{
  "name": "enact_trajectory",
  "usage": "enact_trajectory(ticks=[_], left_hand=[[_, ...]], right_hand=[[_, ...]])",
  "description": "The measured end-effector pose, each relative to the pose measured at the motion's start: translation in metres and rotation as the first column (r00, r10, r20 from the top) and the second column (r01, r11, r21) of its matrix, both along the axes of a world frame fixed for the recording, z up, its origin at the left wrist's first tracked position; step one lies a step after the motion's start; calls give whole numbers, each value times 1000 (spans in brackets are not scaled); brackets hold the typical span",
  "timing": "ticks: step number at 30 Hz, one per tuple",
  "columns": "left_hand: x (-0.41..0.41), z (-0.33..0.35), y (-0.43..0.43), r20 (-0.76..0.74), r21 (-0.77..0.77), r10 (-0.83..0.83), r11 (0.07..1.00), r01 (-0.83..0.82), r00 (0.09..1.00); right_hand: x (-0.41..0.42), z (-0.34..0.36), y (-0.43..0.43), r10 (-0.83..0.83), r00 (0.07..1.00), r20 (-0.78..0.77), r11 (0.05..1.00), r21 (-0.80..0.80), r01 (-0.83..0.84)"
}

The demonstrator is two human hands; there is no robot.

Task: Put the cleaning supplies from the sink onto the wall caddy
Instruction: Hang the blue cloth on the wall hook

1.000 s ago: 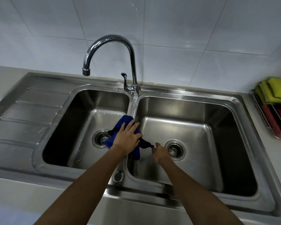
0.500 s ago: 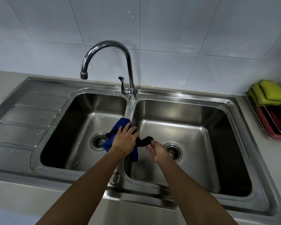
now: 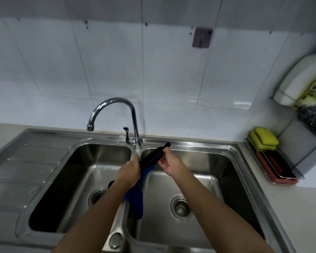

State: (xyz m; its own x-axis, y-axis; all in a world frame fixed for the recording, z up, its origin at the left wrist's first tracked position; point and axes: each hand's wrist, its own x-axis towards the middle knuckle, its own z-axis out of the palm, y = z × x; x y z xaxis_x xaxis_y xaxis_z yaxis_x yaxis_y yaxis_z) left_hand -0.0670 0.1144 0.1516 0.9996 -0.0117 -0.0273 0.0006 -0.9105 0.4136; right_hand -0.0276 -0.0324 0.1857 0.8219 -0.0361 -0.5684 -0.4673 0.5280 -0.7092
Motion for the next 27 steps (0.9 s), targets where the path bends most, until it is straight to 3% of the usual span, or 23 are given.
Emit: enact_trajectory(ticks=[9,19,24,27], left_hand=[[41,86,-62,262,-293,-14,951,94,965],[85,152,-125,422,-668,146,717,198,895],[116,151,-133,420,-650,74,720,243,905],[134,147,-133,396,-676,111,706,208,911]], right_hand=[[46,119,-58,-30,960,278,985,-155,76],[102,227,-101,-10,866,501,933,-307,188],[133,247,-114,-46,865,500,923,-309,228],[154,253,-119,-85,860,504,913,-305,269]])
